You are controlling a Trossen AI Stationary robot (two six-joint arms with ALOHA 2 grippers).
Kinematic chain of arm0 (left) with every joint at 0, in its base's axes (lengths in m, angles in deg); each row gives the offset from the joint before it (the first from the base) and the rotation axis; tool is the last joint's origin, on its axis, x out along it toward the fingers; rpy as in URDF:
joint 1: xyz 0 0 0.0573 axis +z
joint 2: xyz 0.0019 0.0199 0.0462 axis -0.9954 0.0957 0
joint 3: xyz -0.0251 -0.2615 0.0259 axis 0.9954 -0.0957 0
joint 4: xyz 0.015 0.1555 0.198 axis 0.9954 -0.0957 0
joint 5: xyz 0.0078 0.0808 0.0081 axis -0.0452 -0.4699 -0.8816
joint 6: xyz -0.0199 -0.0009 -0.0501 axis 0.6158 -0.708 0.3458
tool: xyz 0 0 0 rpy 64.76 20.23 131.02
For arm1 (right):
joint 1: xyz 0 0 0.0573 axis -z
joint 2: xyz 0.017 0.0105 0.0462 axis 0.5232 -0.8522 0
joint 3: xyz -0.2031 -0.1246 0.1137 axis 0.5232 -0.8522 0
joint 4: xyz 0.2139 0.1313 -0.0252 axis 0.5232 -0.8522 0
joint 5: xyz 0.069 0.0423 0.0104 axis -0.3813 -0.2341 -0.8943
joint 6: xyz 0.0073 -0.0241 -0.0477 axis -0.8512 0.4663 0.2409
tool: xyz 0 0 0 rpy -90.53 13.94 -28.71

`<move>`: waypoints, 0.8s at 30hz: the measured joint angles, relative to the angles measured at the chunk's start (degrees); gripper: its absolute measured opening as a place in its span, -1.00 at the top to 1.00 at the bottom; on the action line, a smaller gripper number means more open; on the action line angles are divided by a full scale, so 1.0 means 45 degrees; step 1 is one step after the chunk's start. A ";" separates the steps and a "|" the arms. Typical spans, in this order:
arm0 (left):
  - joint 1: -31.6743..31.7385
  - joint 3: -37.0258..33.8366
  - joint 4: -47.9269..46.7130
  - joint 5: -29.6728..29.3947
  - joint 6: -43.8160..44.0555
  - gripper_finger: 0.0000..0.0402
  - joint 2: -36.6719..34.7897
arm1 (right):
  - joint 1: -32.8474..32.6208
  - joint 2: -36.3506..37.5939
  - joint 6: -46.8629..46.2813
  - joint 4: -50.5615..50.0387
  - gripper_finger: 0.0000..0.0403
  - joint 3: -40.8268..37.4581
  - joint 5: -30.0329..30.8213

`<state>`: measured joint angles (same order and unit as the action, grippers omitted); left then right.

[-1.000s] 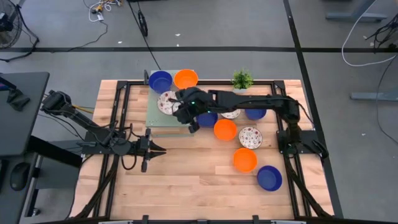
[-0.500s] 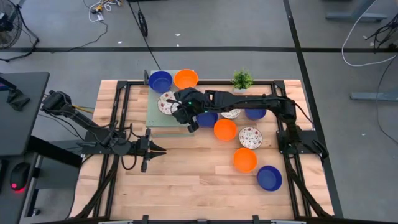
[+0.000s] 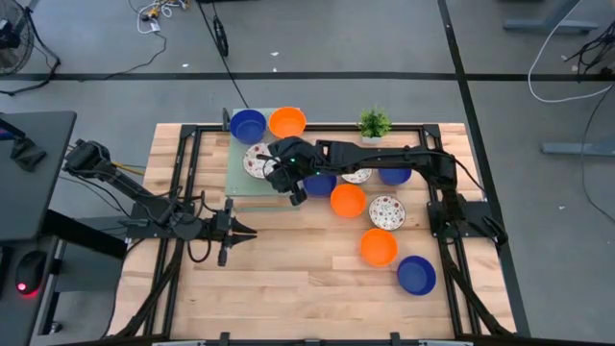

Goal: Pick & Place Mini bowls
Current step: Put the left bottom white bowl on the shelf, then stack the top left orange bowl on the other orange bowl on the shelf

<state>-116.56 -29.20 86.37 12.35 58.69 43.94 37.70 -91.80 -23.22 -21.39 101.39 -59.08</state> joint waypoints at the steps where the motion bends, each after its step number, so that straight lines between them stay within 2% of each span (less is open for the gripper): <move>1: -0.0001 0.0000 0.0003 0.0000 0.0000 0.74 -0.0002 | 0.0005 0.0000 0.0000 0.0001 0.99 0.0000 -0.0130; 17: 0.0000 0.0000 -0.0005 0.0081 0.0005 0.74 -0.0003 | 0.0000 -0.0311 -0.0019 0.0085 0.79 0.0000 -0.0168; 24: 0.0000 0.0000 -0.0009 0.0086 0.0070 0.74 -0.0004 | 0.0010 -0.0311 -0.0130 0.0378 0.57 0.0000 -0.0068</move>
<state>-116.56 -29.20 86.33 12.74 59.01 43.92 37.74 -93.20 -23.81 -19.69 101.39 -59.39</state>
